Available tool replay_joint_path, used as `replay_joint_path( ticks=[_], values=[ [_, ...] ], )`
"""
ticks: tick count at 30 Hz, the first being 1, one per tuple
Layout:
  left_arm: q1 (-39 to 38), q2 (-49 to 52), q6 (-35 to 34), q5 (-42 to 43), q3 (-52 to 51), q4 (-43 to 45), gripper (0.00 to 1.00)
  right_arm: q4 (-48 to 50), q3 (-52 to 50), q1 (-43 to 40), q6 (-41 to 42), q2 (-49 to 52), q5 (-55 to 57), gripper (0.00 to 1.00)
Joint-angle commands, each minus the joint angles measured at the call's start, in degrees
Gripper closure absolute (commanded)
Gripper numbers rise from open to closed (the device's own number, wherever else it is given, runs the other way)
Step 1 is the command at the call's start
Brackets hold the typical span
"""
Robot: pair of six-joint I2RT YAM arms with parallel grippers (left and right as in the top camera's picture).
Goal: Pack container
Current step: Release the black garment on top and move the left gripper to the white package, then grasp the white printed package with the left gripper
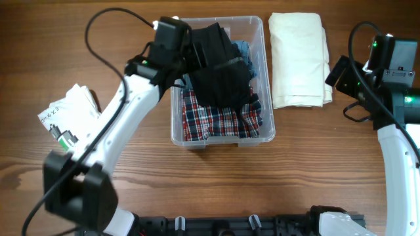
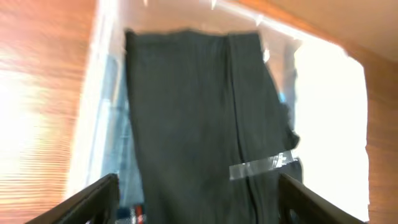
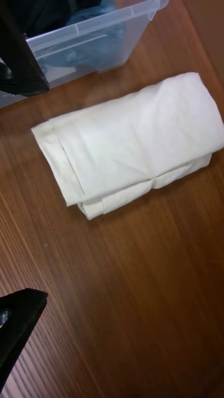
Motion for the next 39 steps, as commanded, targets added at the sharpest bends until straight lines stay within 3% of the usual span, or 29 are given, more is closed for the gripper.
replay_joint_path(
  ticks=[1,5,6,15,22,30,39],
  values=[
    [3.19,-7.54,1.03,-3.76,1.51,-6.40,0.11,0.13,0.37,-0.09,-0.72,-0.24,0.57,0.00],
    [10.38,-11.67,0.79,-3.74,1.51,-15.63,0.06,0.13,0.37,-0.09,-0.72,-0.24,0.57,0.00],
    [12.26,-12.17,0.79,-3.76,1.51,-17.57,0.00,0.13,0.37,-0.09,-0.70,-0.24,0.57,0.00],
    [34.32,-12.28,0.92,-3.74,0.26,-30.97,0.00,0.13,0.37,-0.09,-0.72,-0.24,0.57,0.00],
    [46.14,-12.24,1.07,-3.74,-4.98,-31.21,0.00,0.13,0.37,-0.09,-0.70,-0.24,0.57,0.00],
    [51.63,-12.09,1.05,-3.76,-17.35,-24.55,0.00,0.13,0.37,-0.09,-0.70,-0.24,0.57,0.00],
    [57.64,-11.98,1.05,-3.72,-21.35,-21.16,0.00,0.13,0.37,-0.09,-0.70,-0.24,0.57,0.00]
  ],
)
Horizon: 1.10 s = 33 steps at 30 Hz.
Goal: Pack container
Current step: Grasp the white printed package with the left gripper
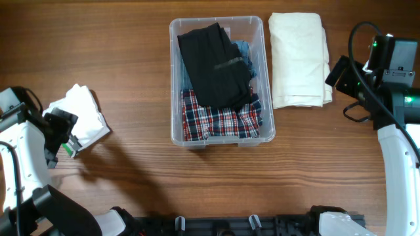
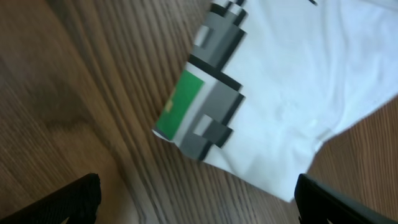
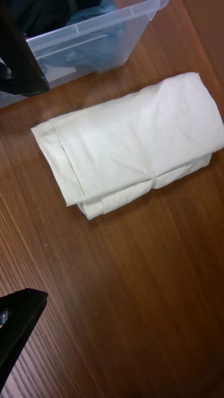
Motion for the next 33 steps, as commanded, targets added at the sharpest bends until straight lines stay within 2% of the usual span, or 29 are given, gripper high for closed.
replay_joint_path(
  ticks=[1,13,33],
  values=[
    [1.29,-0.09,0.46,-0.33,-1.03,1.33,0.00,0.13,0.37,-0.09,-0.72,-0.24,0.57,0.00],
    [1.33,0.79,0.48,-0.33,-5.07,9.57,0.00,0.13,0.37,-0.09,-0.72,-0.24,0.57,0.00],
    [1.38,17.40,2.05,-0.35,-5.11,14.78,0.00,0.13,0.37,-0.09,-0.72,-0.24,0.57,0.00]
  ],
)
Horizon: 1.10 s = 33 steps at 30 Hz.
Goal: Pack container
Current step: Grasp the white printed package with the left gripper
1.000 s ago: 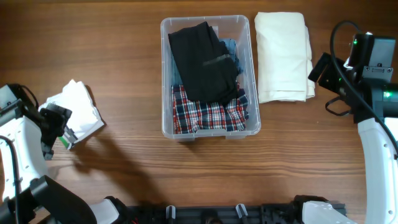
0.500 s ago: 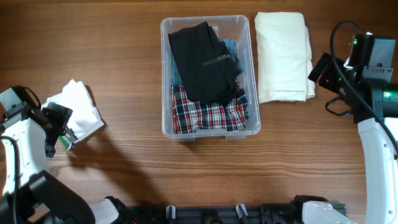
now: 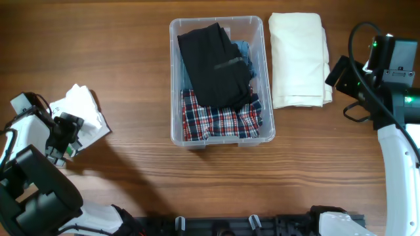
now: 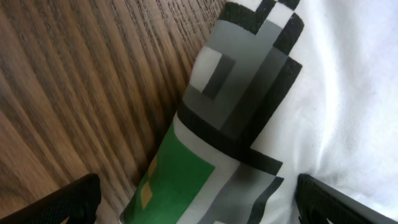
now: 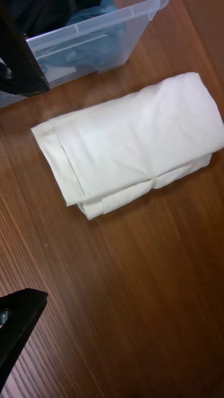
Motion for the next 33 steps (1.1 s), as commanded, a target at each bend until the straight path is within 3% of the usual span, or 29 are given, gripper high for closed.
replay_joint_path(
  ticks=[1,7,13,16,21,24,26,29,33],
  values=[
    [0.46,3.89,0.98,-0.68,-0.72,0.15,0.00,0.13,0.37,-0.09,-0.74,-0.24,0.57,0.00],
    [0.46,5.33,2.23,-0.46,-0.72,0.35,0.02,0.13,0.37,-0.09,-0.72,-0.24,0.57,0.00],
    [0.46,5.40,2.25,-0.44,-0.72,0.35,0.18,0.13,0.37,-0.09,-0.74,-0.24,0.57,0.00],
    [0.46,5.40,2.23,-0.44,-1.25,0.74,0.18,0.13,0.37,-0.09,-0.72,-0.24,0.57,0.00],
    [0.46,5.40,2.23,-0.20,-3.61,3.56,0.10,0.13,0.37,-0.09,-0.74,-0.24,0.57,0.00],
    [0.46,5.40,2.25,0.26,-3.72,3.61,0.14,0.13,0.37,-0.09,-0.70,-0.24,0.57,0.00],
    [0.46,5.40,2.23,0.46,-3.72,3.61,0.26,0.13,0.37,-0.09,-0.74,-0.24,0.57,0.00],
    [0.46,5.40,2.21,0.46,-3.72,3.58,0.63,0.13,0.37,-0.09,-0.72,-0.24,0.57,0.00],
    [0.46,5.35,2.23,0.90,-3.61,3.30,0.95,0.13,0.37,-0.09,-0.72,-0.24,0.57,0.00]
  ],
)
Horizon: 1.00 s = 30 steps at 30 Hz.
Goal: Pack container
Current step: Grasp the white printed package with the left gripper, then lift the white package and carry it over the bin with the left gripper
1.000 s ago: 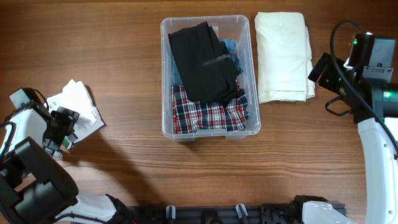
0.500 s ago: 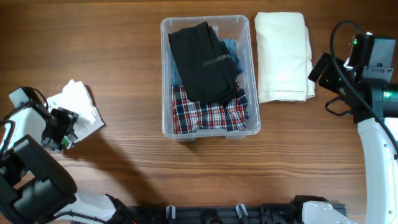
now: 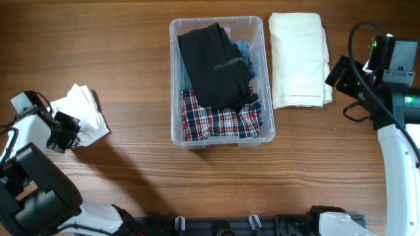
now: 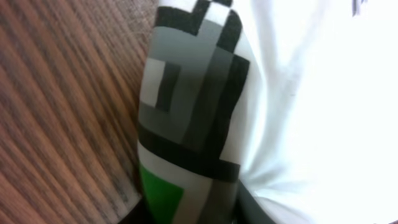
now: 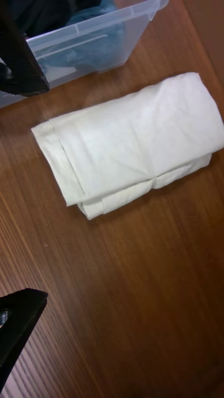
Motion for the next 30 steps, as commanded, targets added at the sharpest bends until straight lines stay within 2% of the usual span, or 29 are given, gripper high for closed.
replay_joint_path(
  ticks=[1,6,13,18,25,30],
  values=[
    [0.63,4.28,0.24,-4.17,-3.02,-1.55,0.96,0.13,0.37,-0.09,-0.72,-0.24,0.59,0.00],
    [0.63,2.19,0.22,0.31,0.22,-5.64,0.96,0.13,0.37,-0.09,-0.72,-0.24,0.59,0.00],
    [0.35,-6.73,0.24,19.71,12.17,-14.40,0.96,0.13,0.37,-0.09,-0.70,-0.24,0.59,0.00],
    [-2.67,-15.45,0.20,24.59,15.65,-15.08,0.96,0.13,0.37,-0.09,-0.70,-0.24,0.59,0.00],
    [-15.17,-27.34,-3.39,24.63,15.74,-13.42,0.96,0.13,0.37,-0.09,-0.72,-0.24,0.59,0.00],
    [-30.97,-28.68,-8.94,24.55,15.74,-8.96,0.96,0.13,0.37,-0.09,-0.70,-0.24,0.59,0.00]
  ],
)
